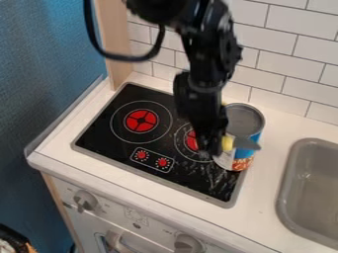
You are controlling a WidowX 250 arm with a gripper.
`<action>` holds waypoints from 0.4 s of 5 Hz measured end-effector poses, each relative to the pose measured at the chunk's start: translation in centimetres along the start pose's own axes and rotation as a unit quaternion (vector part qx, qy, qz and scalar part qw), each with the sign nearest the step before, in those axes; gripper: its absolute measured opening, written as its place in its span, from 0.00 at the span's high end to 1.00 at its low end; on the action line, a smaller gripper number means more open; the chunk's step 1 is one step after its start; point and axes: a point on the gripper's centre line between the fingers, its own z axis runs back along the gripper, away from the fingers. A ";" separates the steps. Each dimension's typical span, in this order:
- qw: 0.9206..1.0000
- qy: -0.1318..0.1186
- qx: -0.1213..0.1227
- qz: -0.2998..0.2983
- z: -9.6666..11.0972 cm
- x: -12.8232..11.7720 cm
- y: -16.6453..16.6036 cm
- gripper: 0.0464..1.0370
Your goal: Move the yellow knife to the upper right side of the left burner
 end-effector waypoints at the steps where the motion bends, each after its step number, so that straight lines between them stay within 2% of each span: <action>1: 0.995 -0.037 -0.012 -0.090 2.5 2.1 -3.0 0.65; 2: 0.989 -0.053 -0.002 -0.138 2.6 5.5 -5.3 0.65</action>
